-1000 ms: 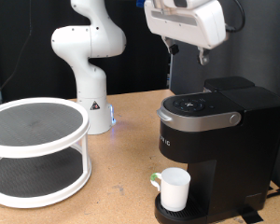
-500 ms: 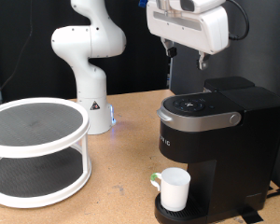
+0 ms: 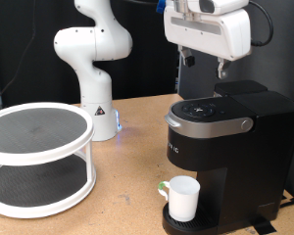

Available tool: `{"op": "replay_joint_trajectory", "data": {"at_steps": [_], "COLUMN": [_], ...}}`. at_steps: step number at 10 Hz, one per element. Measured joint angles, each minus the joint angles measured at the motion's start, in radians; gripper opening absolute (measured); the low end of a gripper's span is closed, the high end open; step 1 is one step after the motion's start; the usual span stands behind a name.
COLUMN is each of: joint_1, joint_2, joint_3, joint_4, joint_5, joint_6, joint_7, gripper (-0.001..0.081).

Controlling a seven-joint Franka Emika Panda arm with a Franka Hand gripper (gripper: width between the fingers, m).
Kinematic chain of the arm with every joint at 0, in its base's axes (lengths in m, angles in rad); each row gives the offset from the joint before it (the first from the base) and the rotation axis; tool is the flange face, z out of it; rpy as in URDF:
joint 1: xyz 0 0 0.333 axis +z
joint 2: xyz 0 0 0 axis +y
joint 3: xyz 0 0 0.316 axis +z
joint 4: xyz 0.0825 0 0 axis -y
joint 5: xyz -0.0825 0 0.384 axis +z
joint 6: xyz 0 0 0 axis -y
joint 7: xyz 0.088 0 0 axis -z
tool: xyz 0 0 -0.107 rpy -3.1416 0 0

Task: Make a cup of coffee with the keurig machine

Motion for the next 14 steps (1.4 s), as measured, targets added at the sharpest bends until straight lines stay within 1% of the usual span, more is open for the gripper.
{"op": "replay_joint_trajectory", "data": {"at_steps": [1, 4, 6, 7, 9, 10, 11, 12, 13, 14], "joint_1": [0.0, 0.0, 0.0, 0.0, 0.0, 0.0, 0.0, 0.0, 0.0, 0.0], "joint_2": [0.009, 0.031, 0.041, 0.044, 0.052, 0.055, 0.057, 0.058, 0.058, 0.058], "joint_3": [0.002, 0.006, 0.009, 0.011, 0.015, 0.016, 0.019, 0.021, 0.023, 0.025], "joint_4": [-0.001, -0.009, -0.022, -0.03, -0.044, -0.057, -0.073, -0.089, -0.103, -0.116], "joint_5": [0.0, -0.016, -0.033, -0.04, -0.057, -0.071, -0.086, -0.094, -0.097, -0.097], "joint_6": [0.016, 0.028, 0.044, 0.052, 0.064, 0.078, 0.091, 0.105, 0.12, 0.134], "joint_7": [0.0, -0.003, -0.004, -0.004, -0.006, -0.006, -0.006, -0.006, -0.007, -0.008], "gripper": [0.0805, 0.0805, 0.0805, 0.068, 0.0404, 0.0404, 0.0221, 0.0221, 0.009, 0.0019]}}
